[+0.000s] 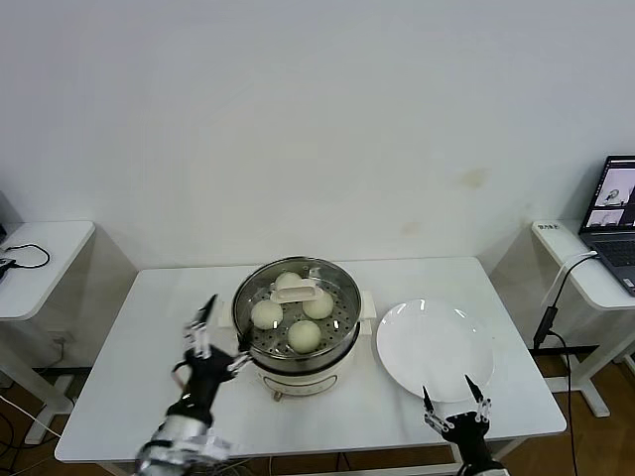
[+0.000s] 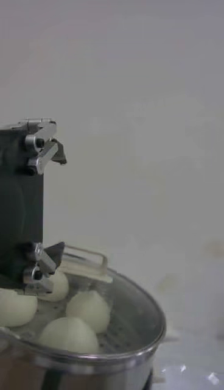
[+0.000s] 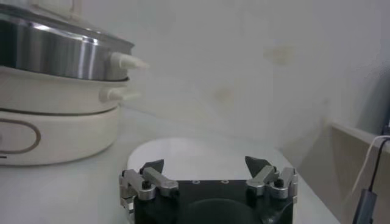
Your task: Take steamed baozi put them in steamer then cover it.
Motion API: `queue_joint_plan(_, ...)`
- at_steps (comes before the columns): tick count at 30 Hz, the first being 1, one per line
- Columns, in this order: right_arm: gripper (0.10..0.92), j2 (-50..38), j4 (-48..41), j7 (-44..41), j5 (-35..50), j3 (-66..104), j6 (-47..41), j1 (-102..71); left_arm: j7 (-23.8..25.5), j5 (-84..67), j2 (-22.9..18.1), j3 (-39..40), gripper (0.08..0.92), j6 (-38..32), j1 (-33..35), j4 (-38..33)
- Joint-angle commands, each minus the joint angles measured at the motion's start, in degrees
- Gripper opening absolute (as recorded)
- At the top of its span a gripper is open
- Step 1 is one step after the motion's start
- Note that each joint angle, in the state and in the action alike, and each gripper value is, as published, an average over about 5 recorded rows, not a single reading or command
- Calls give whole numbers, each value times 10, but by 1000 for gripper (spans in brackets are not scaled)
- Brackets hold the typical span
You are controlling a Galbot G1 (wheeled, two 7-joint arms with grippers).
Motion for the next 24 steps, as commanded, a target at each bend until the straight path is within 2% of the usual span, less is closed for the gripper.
queue_joint_plan(1,823,-25,24,-4,42,-1,0,-19,-99,-576,20,-145,823,-97,161,26)
queue_joint_plan(7,823,-51,39,-9,78,-8,-8,-36,-88,-574,10,-142,823,-94,182,26)
queue_joint_plan(15,823,-64,42,-6,86,-30,-15,-40,-56,-571,1,-145,823,-132,167,67)
queue_joint_plan(24,823,-67,62,-2,94,-45,-29,-47,-39,-554,-6,-145,823,-129,168,67)
